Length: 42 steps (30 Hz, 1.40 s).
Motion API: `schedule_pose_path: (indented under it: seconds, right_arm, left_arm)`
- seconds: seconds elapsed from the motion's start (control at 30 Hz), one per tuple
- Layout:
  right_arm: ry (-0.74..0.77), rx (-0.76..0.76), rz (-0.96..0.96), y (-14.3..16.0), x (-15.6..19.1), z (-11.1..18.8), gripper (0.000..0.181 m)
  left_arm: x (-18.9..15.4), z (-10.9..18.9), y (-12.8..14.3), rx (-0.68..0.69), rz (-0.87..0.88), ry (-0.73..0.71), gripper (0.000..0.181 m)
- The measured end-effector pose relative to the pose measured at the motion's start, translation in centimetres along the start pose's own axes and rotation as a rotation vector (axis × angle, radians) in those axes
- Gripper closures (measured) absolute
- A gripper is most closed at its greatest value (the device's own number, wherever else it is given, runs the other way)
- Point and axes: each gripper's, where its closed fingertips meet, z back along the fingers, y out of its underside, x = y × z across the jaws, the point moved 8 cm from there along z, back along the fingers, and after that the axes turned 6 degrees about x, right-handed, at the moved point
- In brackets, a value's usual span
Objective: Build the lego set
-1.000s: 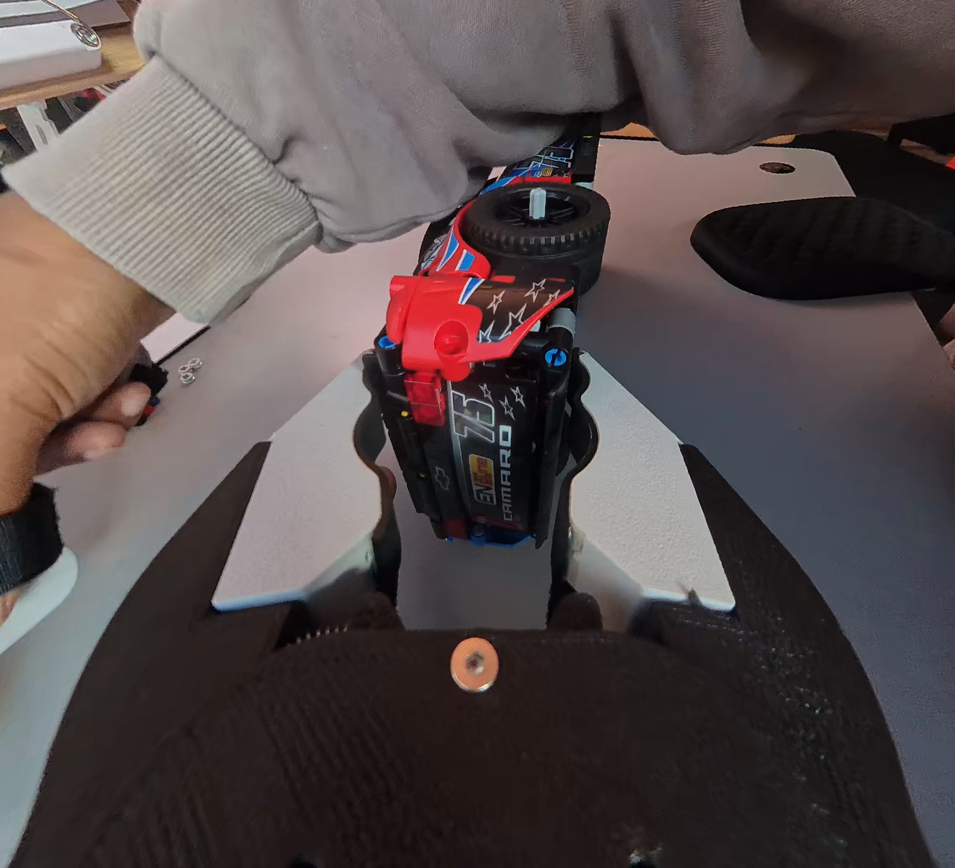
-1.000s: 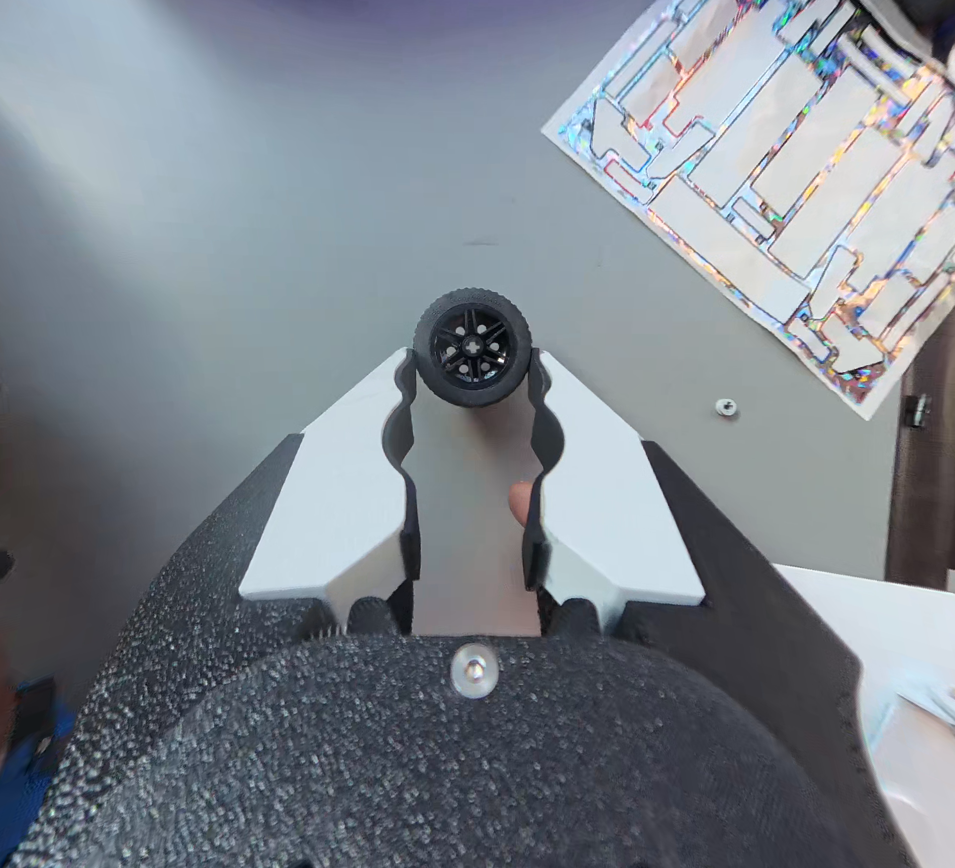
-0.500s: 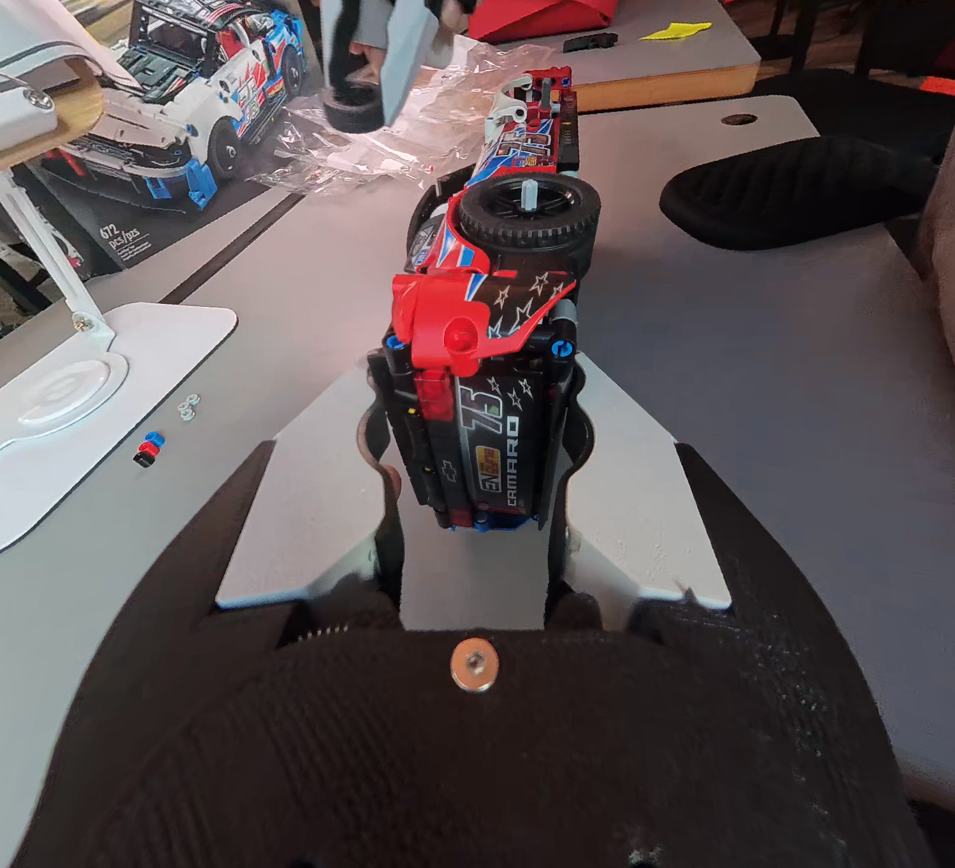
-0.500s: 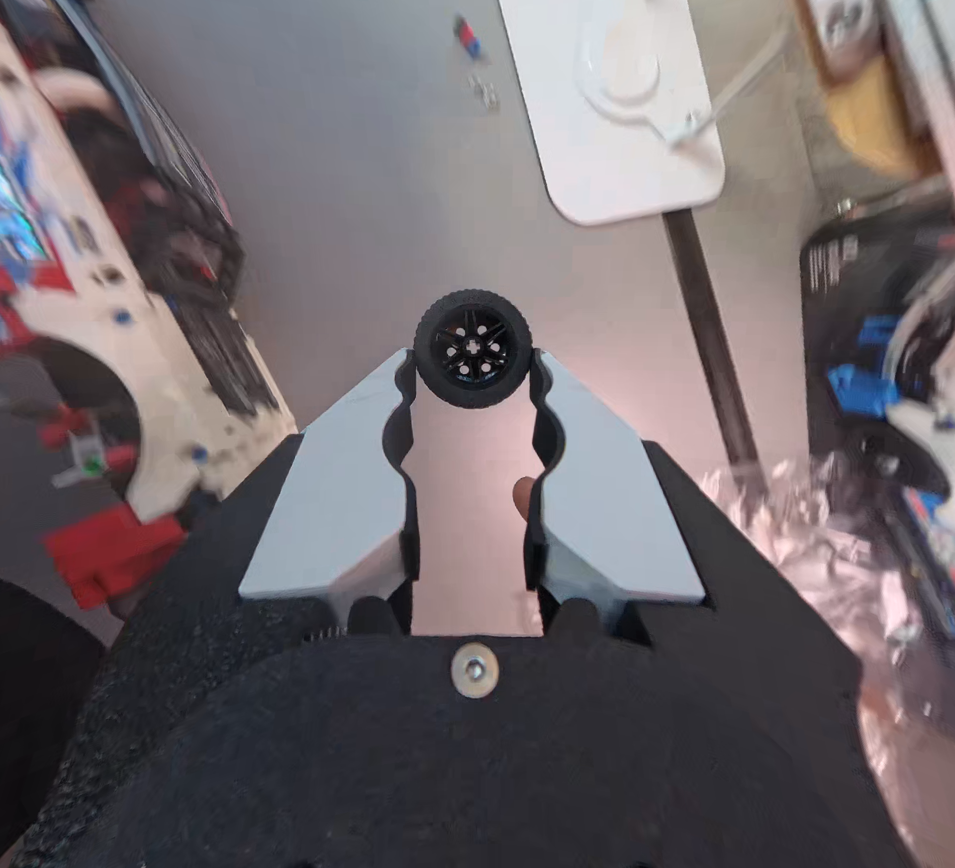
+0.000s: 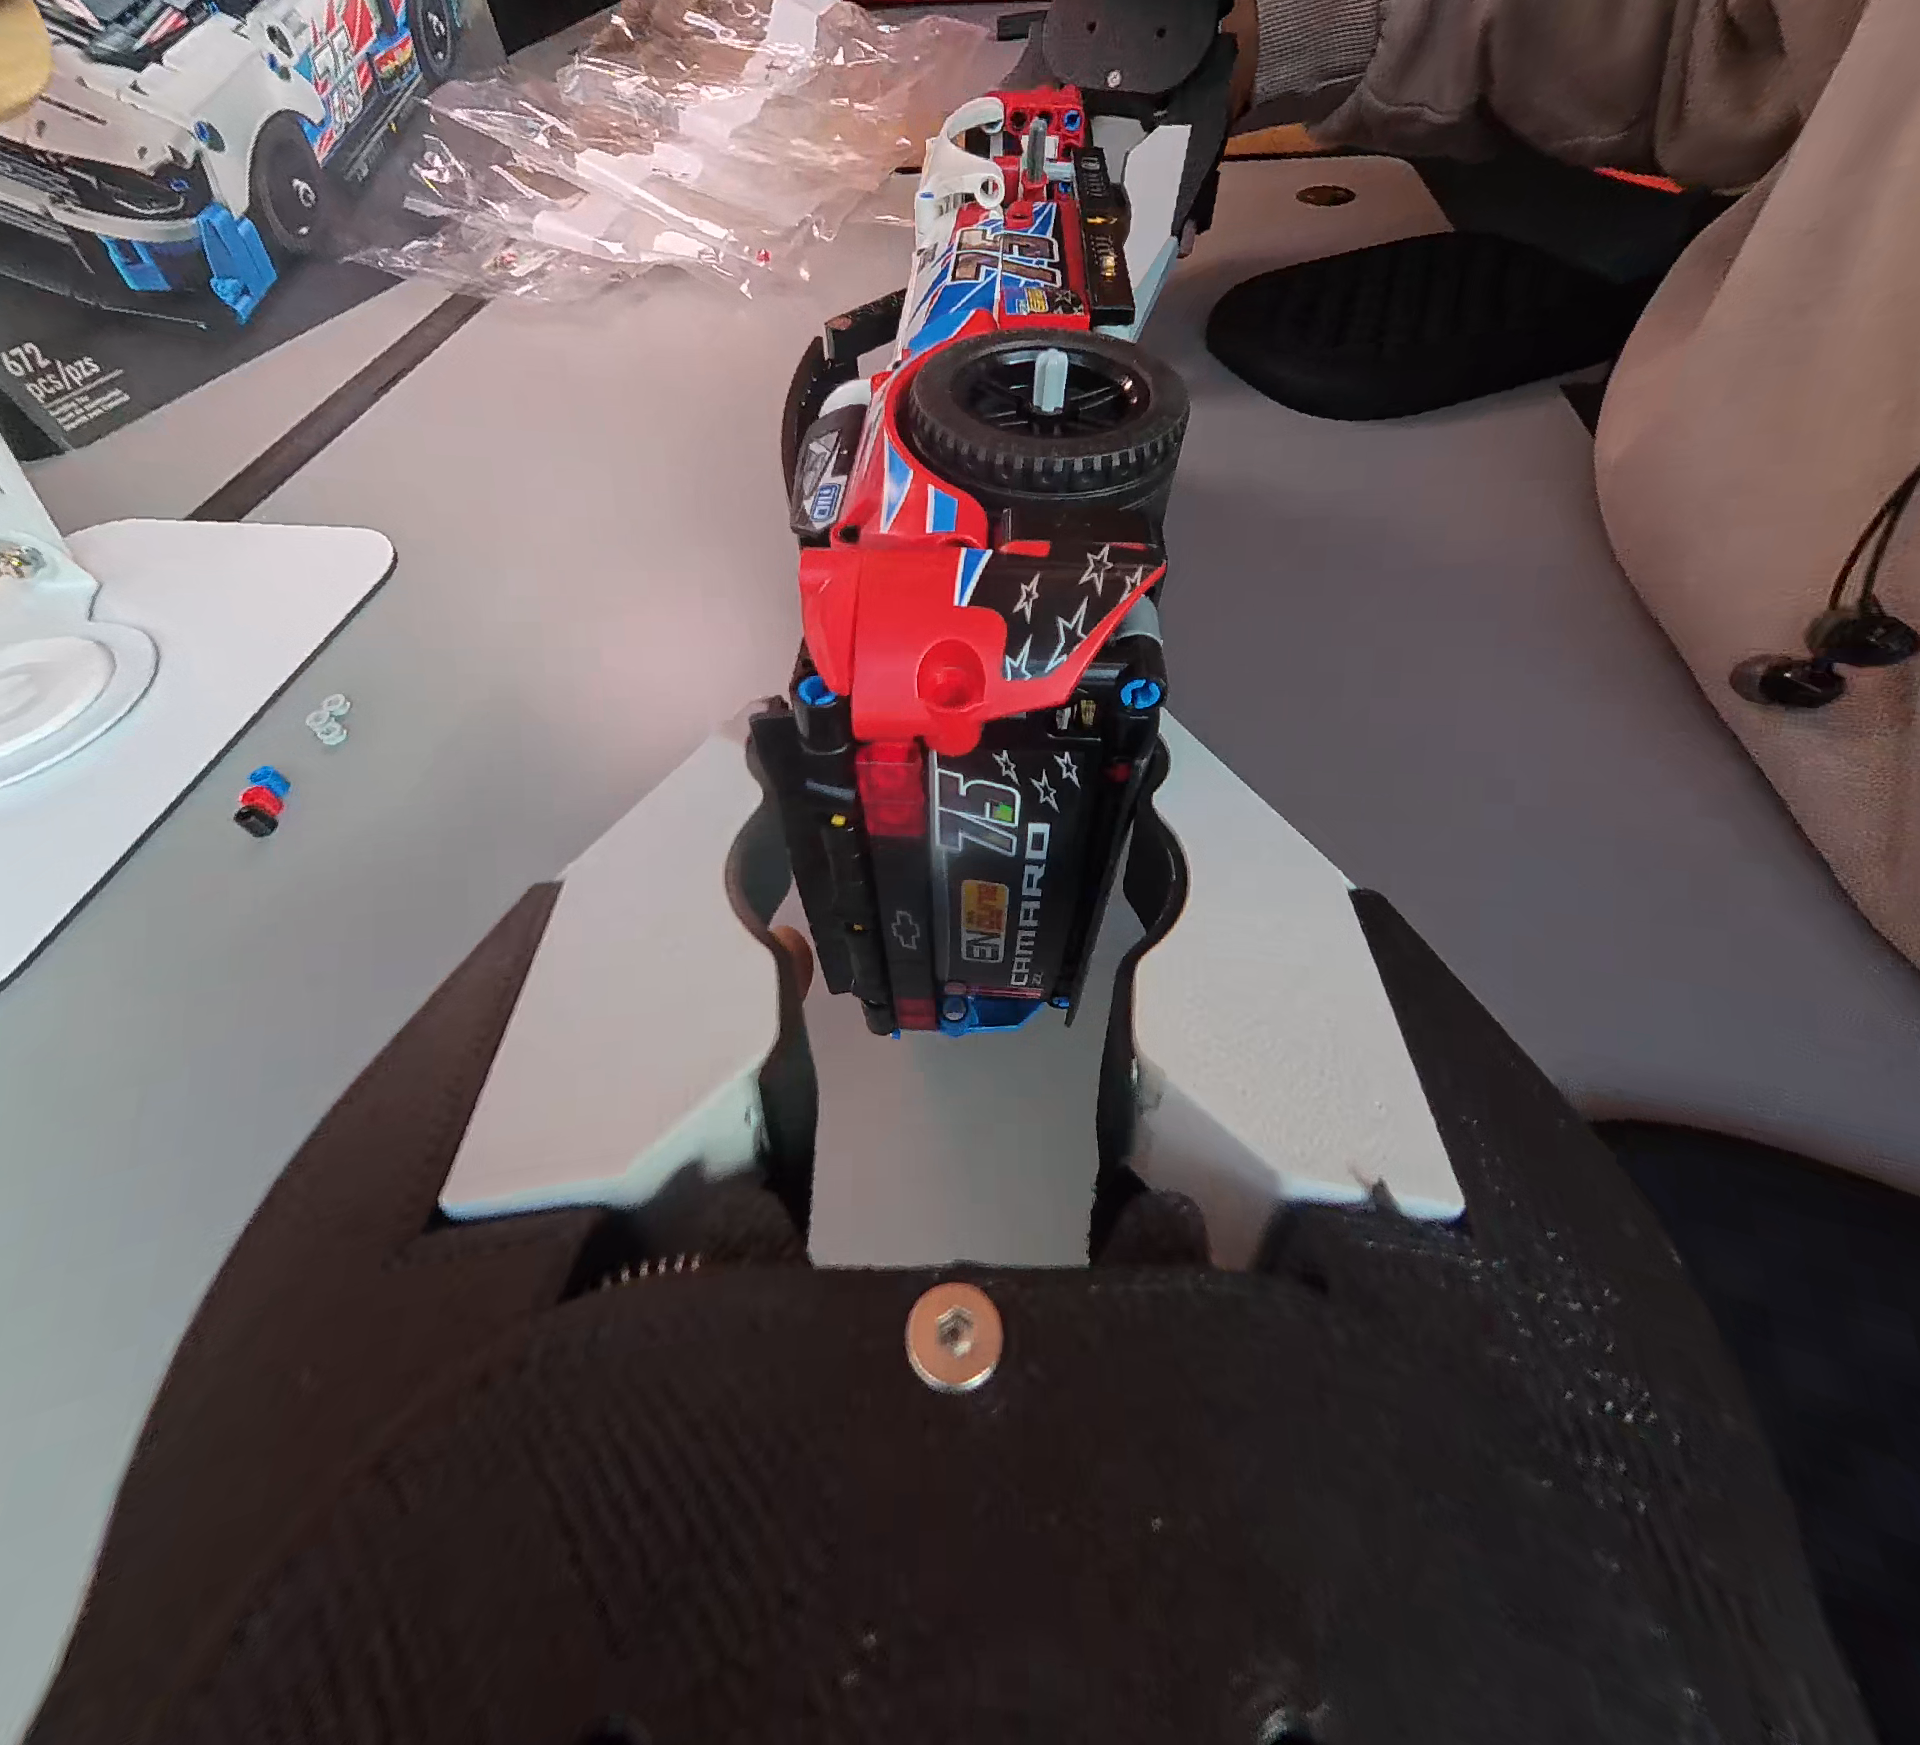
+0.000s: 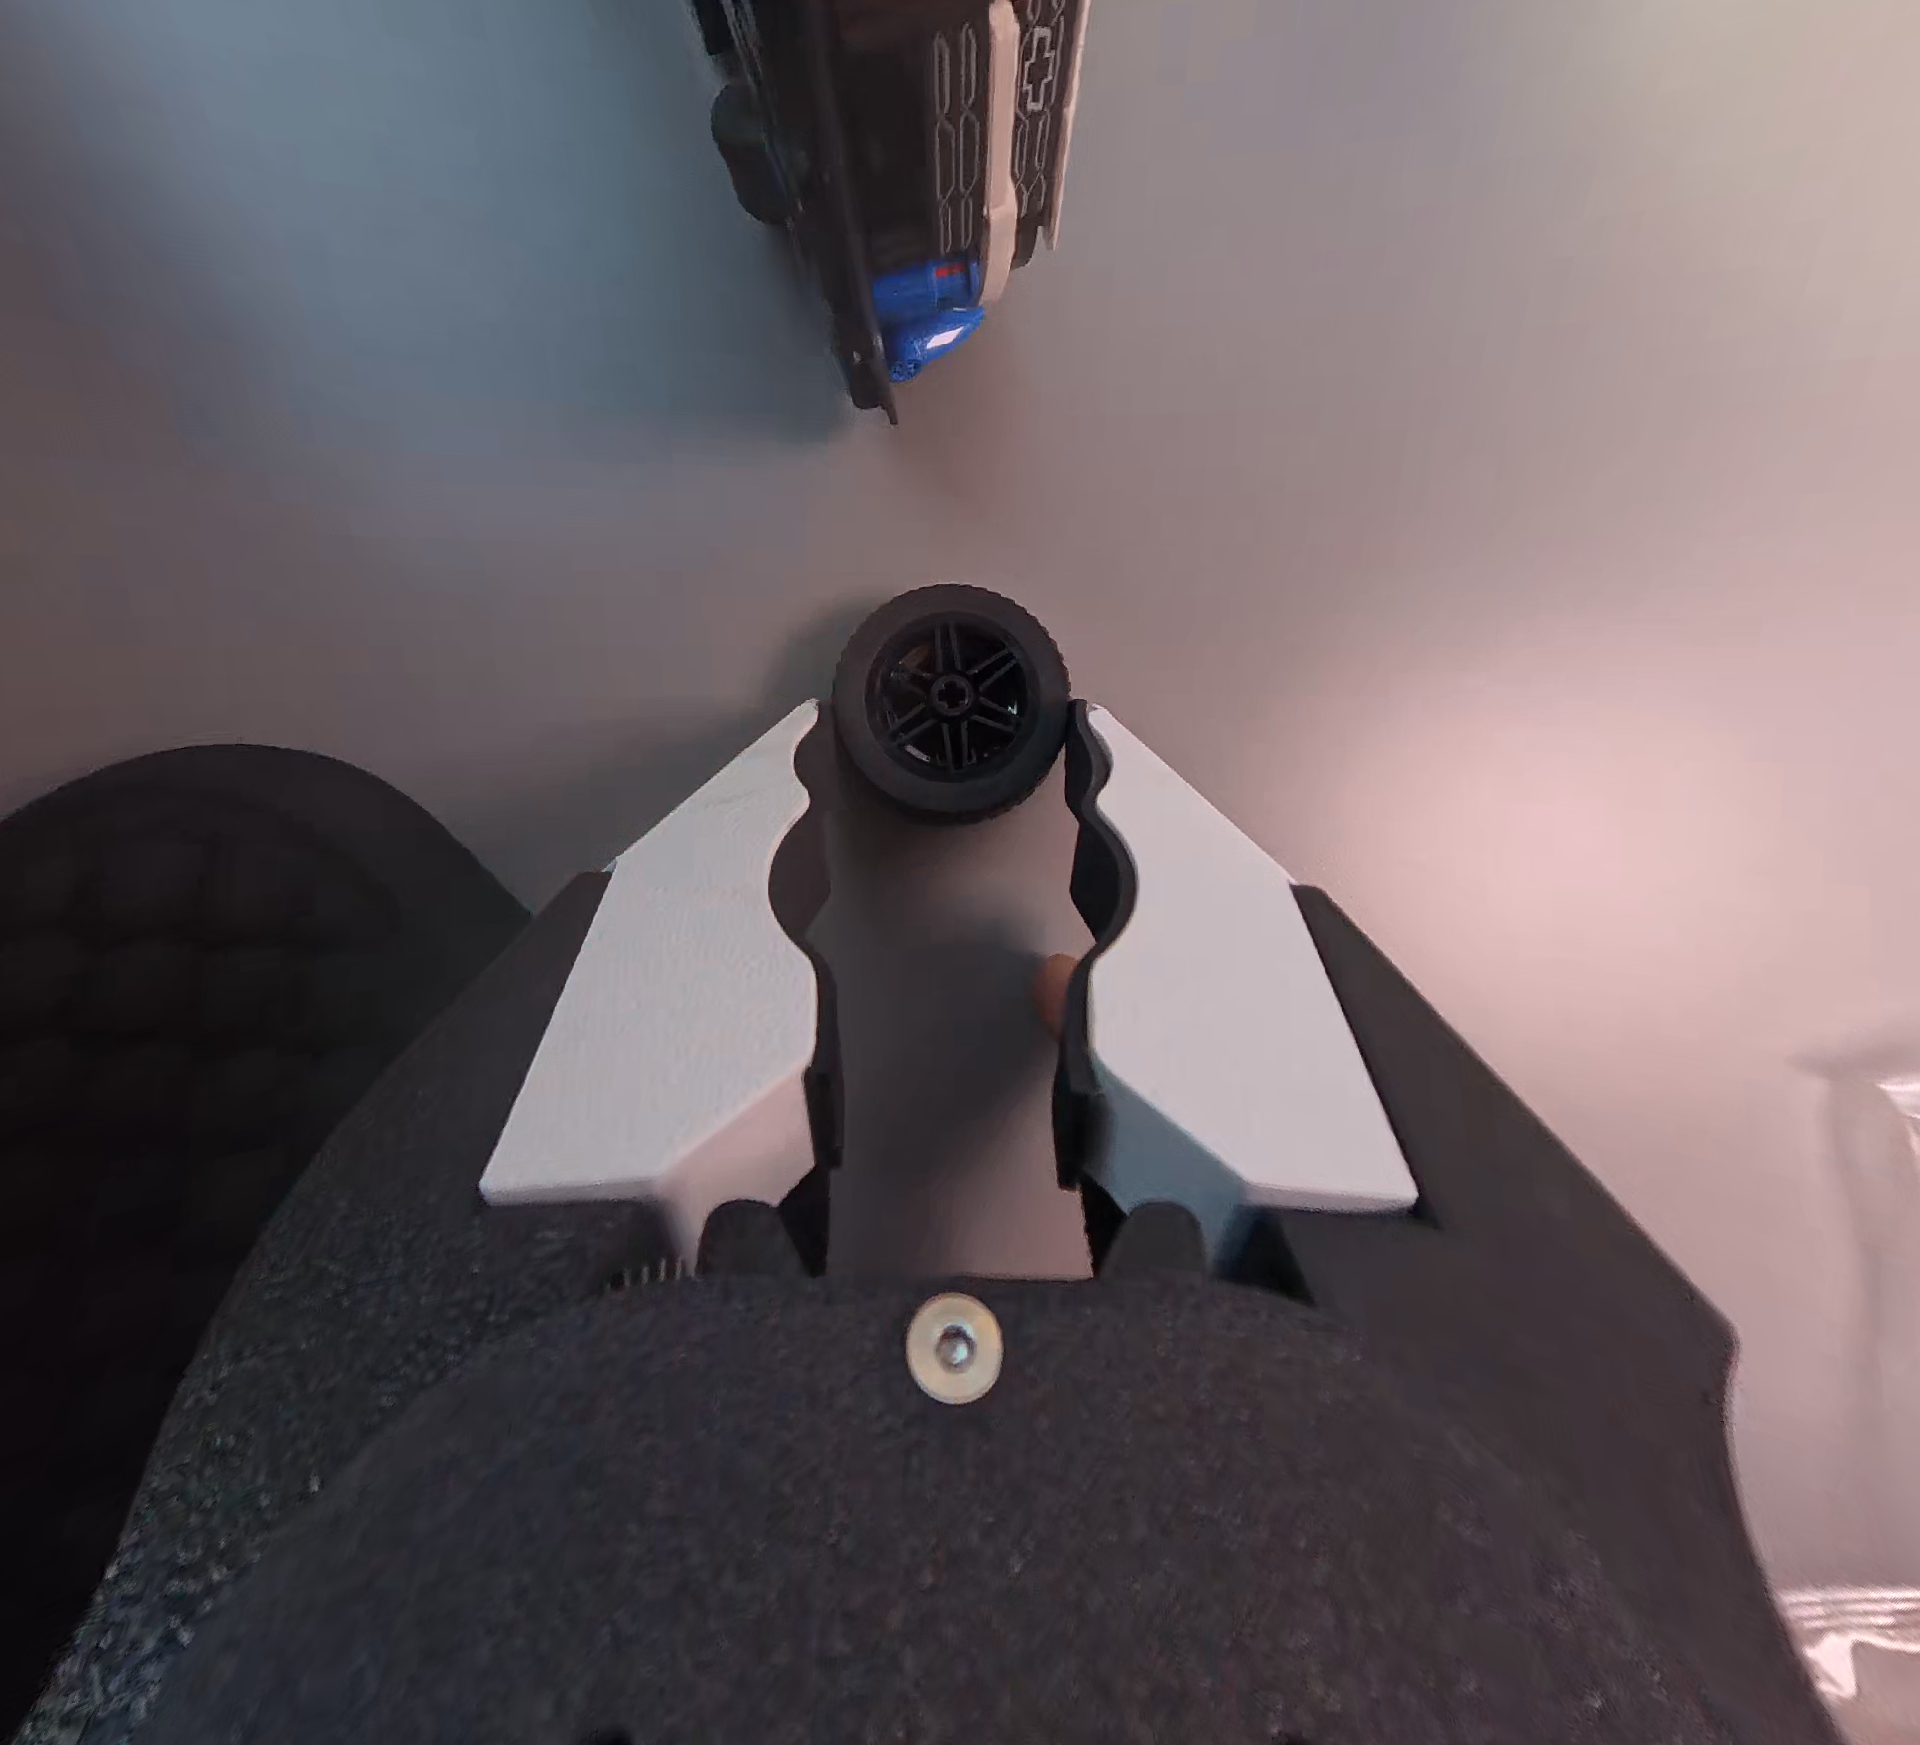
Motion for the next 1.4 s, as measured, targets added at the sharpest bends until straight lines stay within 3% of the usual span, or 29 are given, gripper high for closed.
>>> schedule_pose_path:
  seconds: [0.13,0.2,0.37,0.43,0.47,0.6,0.67,0.77,0.87,1.03,1.3,1.4]
  right_arm:
    - [-0.033,0.038,0.044,-0.5,0.0,-0.3,0.138]
    - [-0.039,0.052,0.064,-0.9,-0.2,-0.3,0.124]
    - [-0.063,-0.205,0.087,-5.5,-0.6,2.1,0.103]
    - [-0.071,-0.256,0.122,-7.2,-0.3,1.7,0.095]
    - [-0.09,-0.28,0.133,-7.9,-0.1,1.3,0.094]
    - [-0.028,-0.345,0.172,-8.8,0.0,0.0,0.129]
    - [-0.046,-0.376,0.14,-8.7,0.6,-0.1,0.129]
    - [0.016,-0.435,0.168,-8.4,2.0,0.0,0.129]
    - [0.119,-0.453,0.234,-8.3,3.4,0.1,0.13]
    - [0.22,-0.44,0.281,-7.9,4.7,0.1,0.132]
    - [0.194,-0.436,0.225,-7.7,4.6,0.3,0.132]
    - [0.149,-0.455,0.202,-7.8,4.5,2.6,0.135]
  left_arm:
    - [0.5,-0.1,-0.1,0.008,0.024,0.028,0.119]
    - [0.4,-0.3,-0.1,0.008,0.033,0.032,0.119]
    - [0.3,-0.2,-0.2,0.015,0.04,0.023,0.119]
    - [0.3,-0.2,-0.3,0.035,0.048,0.017,0.119]
    - [0.2,-0.2,-0.3,0.055,0.057,0.017,0.119]
    - [0.2,1.5,-0.9,0.152,0.081,0.014,0.112]
    - [0.4,3.8,-1.9,0.149,0.103,-0.016,0.104]
    - [0.0,6.0,-5.7,0.051,0.076,-0.065,0.103]
    - [-1.2,4.1,-8.8,0.109,-0.043,-0.081,0.096]
    - [-3.4,-1.5,-8.9,0.376,-0.15,0.009,0.075]
    - [-3.5,-5.0,-8.2,0.572,-0.248,-0.02,0.102]
    - [-3.2,-5.1,-8.3,0.584,-0.247,-0.018,0.104]
